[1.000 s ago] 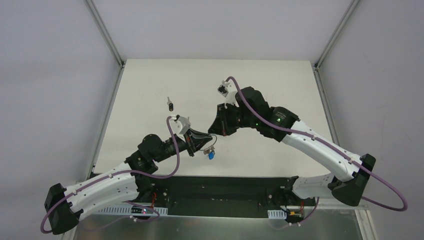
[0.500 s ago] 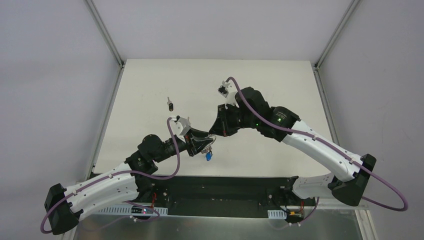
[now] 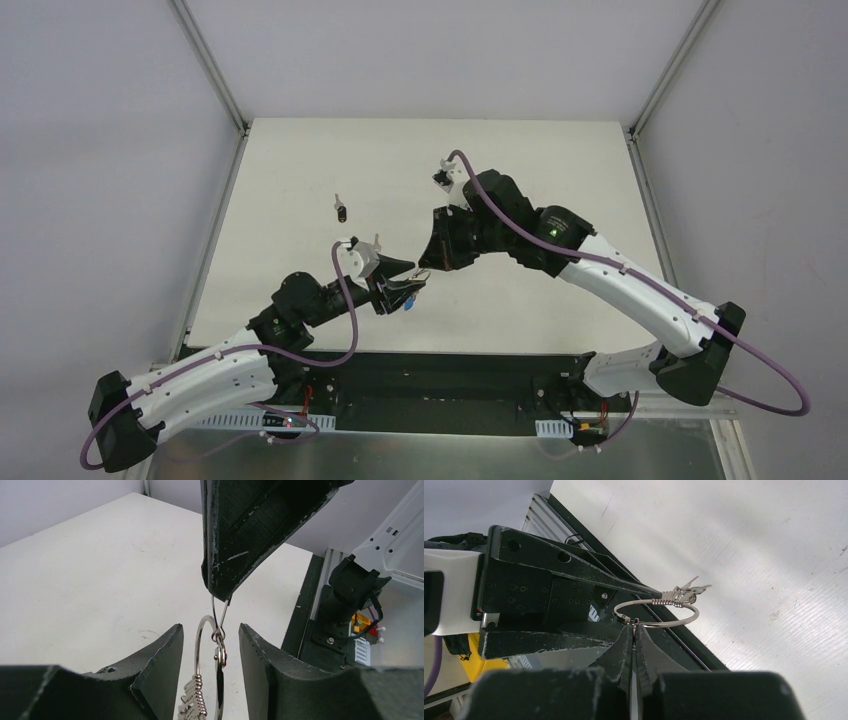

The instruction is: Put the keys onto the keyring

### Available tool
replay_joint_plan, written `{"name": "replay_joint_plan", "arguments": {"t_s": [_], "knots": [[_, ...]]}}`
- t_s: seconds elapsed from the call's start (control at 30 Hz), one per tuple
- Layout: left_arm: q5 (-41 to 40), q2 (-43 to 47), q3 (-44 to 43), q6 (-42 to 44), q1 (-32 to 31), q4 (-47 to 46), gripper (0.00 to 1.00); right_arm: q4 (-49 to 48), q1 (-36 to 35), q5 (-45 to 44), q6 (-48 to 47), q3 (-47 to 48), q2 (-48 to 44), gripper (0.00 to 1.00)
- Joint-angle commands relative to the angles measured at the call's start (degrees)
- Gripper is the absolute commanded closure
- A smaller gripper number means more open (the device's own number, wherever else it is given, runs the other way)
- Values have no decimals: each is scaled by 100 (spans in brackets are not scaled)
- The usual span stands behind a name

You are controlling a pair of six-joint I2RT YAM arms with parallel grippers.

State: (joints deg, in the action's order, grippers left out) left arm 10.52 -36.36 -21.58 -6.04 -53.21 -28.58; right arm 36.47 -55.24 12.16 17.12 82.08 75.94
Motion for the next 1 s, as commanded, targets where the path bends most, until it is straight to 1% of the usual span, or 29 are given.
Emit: {"name": "replay_joint_plan", "arguments": {"t_s": [0.0, 0.17, 0.47, 0.63, 0.97], "knots": [[204, 24, 68, 188, -2, -457, 55, 67, -62, -47, 117, 363, 56, 100], [164, 32, 102, 222, -1, -508, 52, 99, -113, -32, 116, 407, 85, 100], [146, 17, 119, 226, 3, -560, 52, 140, -160, -39, 87, 458, 125, 100], [161, 46, 132, 224, -1, -587, 53, 159, -177, -65, 80, 467, 143, 100], [185, 30, 137, 222, 2, -614, 58, 190, -197, -83, 80, 515, 159, 100]]}}
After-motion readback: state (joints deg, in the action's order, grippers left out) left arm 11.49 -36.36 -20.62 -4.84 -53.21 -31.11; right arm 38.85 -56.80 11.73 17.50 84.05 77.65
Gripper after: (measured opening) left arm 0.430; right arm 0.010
